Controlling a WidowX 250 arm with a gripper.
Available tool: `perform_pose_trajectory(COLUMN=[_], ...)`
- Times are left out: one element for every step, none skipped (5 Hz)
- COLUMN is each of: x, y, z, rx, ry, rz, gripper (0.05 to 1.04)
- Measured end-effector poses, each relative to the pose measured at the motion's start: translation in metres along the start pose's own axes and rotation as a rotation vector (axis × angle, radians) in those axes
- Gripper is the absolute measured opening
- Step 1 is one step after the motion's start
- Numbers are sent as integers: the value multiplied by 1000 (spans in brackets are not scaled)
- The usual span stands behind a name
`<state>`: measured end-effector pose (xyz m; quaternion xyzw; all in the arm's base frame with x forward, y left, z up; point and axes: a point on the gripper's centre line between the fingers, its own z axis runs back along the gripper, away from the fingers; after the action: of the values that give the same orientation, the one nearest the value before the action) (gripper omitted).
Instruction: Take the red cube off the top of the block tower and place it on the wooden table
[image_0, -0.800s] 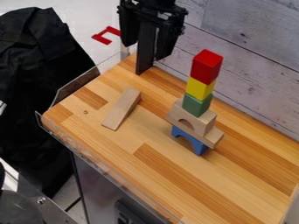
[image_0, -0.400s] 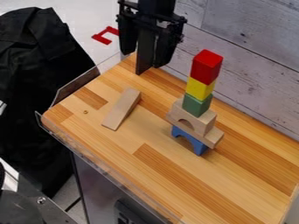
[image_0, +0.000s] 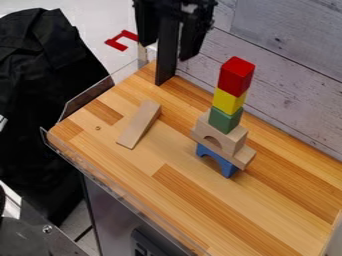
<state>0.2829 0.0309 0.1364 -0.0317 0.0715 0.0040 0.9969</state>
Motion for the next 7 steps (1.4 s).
perform_pose_trajectory(x=[-4,-5,-3,-1,5,10,14], y=[-21,-47,-71,-78,-78,-76,-75], z=[12,27,32,26,12,6,0], rx=[30,75,73,61,61,53,54], ry=[-21,-46,-57,-36,16,38,55], rz=[-49,-78,-106,-106,-77,-59,-43], gripper=[1000,1000,1000,1000,1000,1000,1000])
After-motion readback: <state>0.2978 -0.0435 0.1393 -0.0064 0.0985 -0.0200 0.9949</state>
